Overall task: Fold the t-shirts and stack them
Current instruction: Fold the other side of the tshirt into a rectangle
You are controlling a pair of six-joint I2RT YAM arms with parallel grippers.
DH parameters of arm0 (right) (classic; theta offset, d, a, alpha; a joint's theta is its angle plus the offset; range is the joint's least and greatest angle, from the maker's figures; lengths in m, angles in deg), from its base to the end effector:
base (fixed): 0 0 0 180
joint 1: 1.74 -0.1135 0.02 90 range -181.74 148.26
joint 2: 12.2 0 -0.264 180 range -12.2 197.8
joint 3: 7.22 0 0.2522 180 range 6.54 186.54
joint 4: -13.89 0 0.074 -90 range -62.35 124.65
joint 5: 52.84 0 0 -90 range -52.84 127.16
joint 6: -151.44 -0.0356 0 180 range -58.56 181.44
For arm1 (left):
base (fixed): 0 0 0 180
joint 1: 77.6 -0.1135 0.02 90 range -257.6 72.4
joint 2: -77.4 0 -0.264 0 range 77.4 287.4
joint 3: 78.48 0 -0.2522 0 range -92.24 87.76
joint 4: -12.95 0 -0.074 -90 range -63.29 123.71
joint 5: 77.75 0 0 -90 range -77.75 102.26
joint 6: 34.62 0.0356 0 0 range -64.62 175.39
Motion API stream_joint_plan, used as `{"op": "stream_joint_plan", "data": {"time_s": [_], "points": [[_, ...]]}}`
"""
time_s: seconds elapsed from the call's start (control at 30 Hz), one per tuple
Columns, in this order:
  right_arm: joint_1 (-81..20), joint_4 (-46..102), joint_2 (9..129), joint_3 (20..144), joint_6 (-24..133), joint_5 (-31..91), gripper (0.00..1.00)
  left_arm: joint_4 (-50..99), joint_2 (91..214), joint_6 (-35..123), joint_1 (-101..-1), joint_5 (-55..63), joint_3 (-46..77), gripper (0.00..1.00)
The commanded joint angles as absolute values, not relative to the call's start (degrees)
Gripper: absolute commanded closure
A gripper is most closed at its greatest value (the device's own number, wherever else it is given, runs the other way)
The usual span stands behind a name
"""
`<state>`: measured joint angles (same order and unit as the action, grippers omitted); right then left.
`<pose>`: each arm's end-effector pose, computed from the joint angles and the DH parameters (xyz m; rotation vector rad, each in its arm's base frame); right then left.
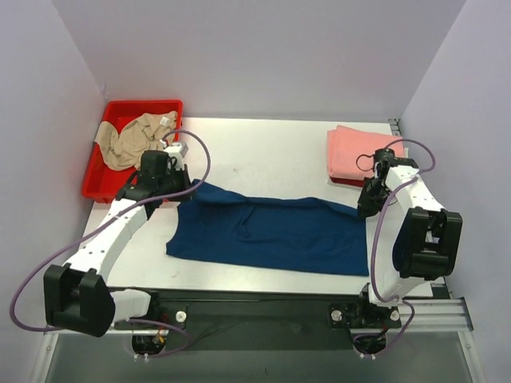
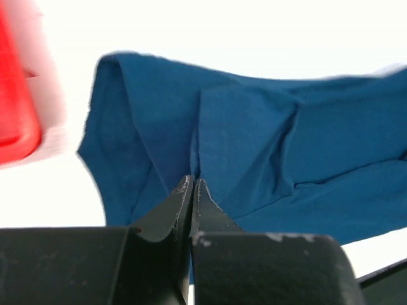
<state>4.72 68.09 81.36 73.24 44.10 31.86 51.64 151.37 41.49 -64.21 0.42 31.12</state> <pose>0.3226 -0.0332 0.2189 0.5422 2.6966 0.1791 0.2701 -0.0718 0.2783 0.0969 2.3353 -0.4787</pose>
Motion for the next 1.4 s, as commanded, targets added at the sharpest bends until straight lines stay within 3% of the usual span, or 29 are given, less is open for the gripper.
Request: {"op": "stream_joint_plan", "data": {"time_s": [0.0,1.07,1.1,1.13,1.17,1.23,1.27,1.37], "points": [[5.12,70.97,77.98,71.76,44.39,32.94,1.0,53.95,143.87,41.85,-64.41,7.15,31.86,1.0],[8.55,75.37,72.79,63.58,45.09,35.93,1.0,63.63,138.22,40.71,-64.41,7.78,37.58,1.0],[8.63,75.54,72.88,63.32,45.0,35.75,0.98,63.98,138.22,40.45,-64.41,7.16,37.66,0.96],[8.63,75.63,72.88,62.88,44.83,35.84,0.92,64.68,138.22,39.83,-64.33,5.59,37.66,0.82],[8.63,75.72,72.88,62.7,44.57,36.19,0.78,65.03,138.05,39.31,-63.98,5.14,37.58,0.72],[8.55,76.07,72.79,63.31,44.48,36.72,0.62,64.51,136.73,38.25,-63.45,2.34,37.75,0.54],[8.63,75.99,72.79,63.58,44.48,36.81,0.52,64.16,136.2,37.72,-63.45,1.37,38.1,0.5],[8.9,75.9,73.4,66.12,44.39,36.28,0.44,63.54,135.23,36.05,-63.53,-0.66,38.28,0.39]]}}
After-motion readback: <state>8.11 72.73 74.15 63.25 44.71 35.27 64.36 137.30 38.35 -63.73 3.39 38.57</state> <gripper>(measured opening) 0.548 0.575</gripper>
